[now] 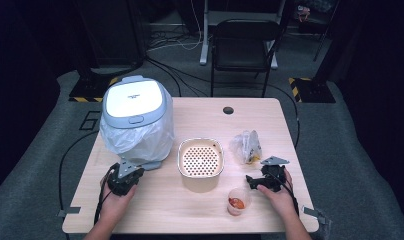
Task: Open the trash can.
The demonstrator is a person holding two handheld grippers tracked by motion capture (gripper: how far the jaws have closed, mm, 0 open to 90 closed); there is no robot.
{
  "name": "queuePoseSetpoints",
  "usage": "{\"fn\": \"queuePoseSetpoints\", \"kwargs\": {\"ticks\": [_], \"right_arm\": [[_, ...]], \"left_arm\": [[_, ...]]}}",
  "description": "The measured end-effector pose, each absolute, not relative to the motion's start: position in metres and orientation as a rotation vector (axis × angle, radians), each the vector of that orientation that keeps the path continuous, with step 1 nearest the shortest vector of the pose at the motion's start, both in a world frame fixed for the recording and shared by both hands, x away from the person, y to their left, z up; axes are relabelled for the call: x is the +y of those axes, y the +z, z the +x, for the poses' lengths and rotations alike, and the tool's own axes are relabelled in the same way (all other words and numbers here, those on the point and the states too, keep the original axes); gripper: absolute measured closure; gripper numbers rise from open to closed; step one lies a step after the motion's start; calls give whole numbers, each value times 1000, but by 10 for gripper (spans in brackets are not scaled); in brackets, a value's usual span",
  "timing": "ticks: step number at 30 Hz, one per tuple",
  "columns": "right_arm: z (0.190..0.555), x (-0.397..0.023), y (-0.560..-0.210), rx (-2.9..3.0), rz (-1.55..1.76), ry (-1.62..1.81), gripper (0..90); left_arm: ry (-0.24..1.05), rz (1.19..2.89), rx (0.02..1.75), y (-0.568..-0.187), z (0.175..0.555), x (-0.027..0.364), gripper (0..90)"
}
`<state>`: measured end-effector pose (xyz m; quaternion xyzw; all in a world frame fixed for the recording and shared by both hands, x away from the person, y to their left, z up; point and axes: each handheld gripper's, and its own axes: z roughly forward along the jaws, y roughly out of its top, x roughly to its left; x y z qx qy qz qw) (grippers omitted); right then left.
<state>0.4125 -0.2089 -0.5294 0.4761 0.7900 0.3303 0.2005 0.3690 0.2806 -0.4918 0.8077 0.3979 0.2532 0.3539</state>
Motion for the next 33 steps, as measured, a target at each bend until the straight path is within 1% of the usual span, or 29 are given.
{"fn": "queuePoseSetpoints", "kwargs": {"ticks": [1, 2, 5, 6, 8, 11, 14, 15, 19, 24, 25, 27, 31, 33], "right_arm": [[412, -209, -529, 2208, 1331, 920, 0], [412, -209, -529, 2208, 1331, 921, 0], [413, -209, -529, 2209, 1325, 919, 0], [413, -209, -529, 2208, 1329, 920, 0], [412, -209, -529, 2207, 1332, 921, 0], [412, -209, -529, 2208, 1332, 920, 0], [412, -209, -529, 2208, 1330, 921, 0], [412, -209, -529, 2207, 1331, 920, 0], [413, -209, -529, 2208, 1330, 921, 0], [413, -209, -529, 2208, 1325, 922, 0], [413, -209, -529, 2208, 1328, 923, 0], [412, -209, -529, 2207, 1332, 923, 0], [413, -209, -529, 2208, 1329, 921, 0], [412, -209, -529, 2208, 1330, 923, 0]], "left_arm": [[684, 2117, 986, -489, 370, 276, 900], [687, 2122, 967, -488, 371, 273, 900], [700, 2129, 940, -486, 377, 264, 900], [677, 2144, 946, -484, 379, 262, 900], [702, 2158, 927, -484, 385, 261, 900], [676, 2167, 948, -485, 391, 257, 900], [696, 2177, 951, -485, 394, 256, 900], [681, 2151, 985, -487, 396, 253, 900], [706, 2181, 986, -488, 400, 253, 900], [709, 2175, 986, -489, 404, 255, 900], [693, 2185, 972, -491, 405, 256, 900], [707, 2187, 974, -493, 406, 256, 900], [666, 2176, 979, -496, 408, 260, 900], [698, 2190, 952, -499, 406, 257, 900]]}}
